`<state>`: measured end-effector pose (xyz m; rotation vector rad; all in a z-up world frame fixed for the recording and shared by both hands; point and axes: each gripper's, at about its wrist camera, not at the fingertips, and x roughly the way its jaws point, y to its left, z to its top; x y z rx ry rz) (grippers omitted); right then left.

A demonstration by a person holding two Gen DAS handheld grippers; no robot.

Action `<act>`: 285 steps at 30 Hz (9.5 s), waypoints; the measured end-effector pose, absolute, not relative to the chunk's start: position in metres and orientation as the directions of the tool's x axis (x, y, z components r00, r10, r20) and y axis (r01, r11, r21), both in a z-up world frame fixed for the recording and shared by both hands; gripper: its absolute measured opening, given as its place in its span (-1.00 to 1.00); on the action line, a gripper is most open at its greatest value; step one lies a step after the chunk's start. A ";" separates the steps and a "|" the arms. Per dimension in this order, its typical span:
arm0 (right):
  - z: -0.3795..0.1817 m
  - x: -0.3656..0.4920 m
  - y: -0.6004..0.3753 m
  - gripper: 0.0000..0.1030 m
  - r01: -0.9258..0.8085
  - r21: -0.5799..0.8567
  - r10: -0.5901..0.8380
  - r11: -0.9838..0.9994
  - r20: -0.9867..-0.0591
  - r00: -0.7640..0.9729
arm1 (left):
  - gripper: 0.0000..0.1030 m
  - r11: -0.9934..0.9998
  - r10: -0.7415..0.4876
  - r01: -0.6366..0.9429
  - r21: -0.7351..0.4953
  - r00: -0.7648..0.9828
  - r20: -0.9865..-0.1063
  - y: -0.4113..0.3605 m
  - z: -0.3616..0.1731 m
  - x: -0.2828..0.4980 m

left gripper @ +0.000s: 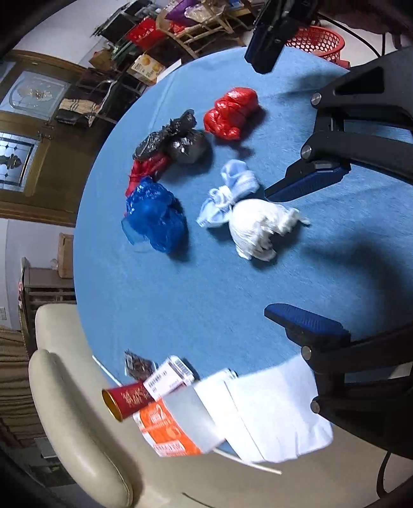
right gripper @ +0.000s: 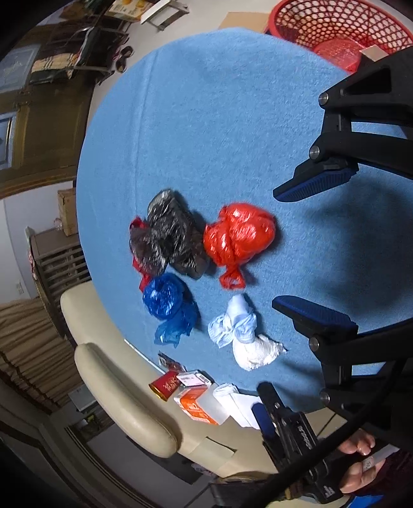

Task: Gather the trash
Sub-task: 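Grasp the white tissue with the left gripper while the right grasps the red bag, then carry the tissue and red bag over the red wastebasket with both grippers, then open the left gripper to drop the tissue while the right drops the red bag, then move both empty grippers back over the table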

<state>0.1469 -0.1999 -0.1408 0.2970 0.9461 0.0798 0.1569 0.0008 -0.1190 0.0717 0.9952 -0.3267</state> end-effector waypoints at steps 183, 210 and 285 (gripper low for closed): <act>-0.176 -0.049 -0.414 -0.08 0.507 0.379 -0.078 0.774 -0.737 0.671 | -0.54 0.561 -0.383 0.825 0.071 0.335 -0.861 -0.282 -0.100 0.013; -0.207 -0.111 -0.482 -0.08 0.645 0.402 -0.127 0.650 -0.780 0.613 | -0.52 0.421 -0.342 0.896 0.142 0.302 -0.890 -0.363 -0.120 -0.020; -0.211 -0.068 -0.456 0.08 0.601 0.457 -0.004 0.655 -0.794 0.608 | 0.02 0.521 -0.355 0.850 0.069 0.290 -0.889 -0.308 -0.129 -0.003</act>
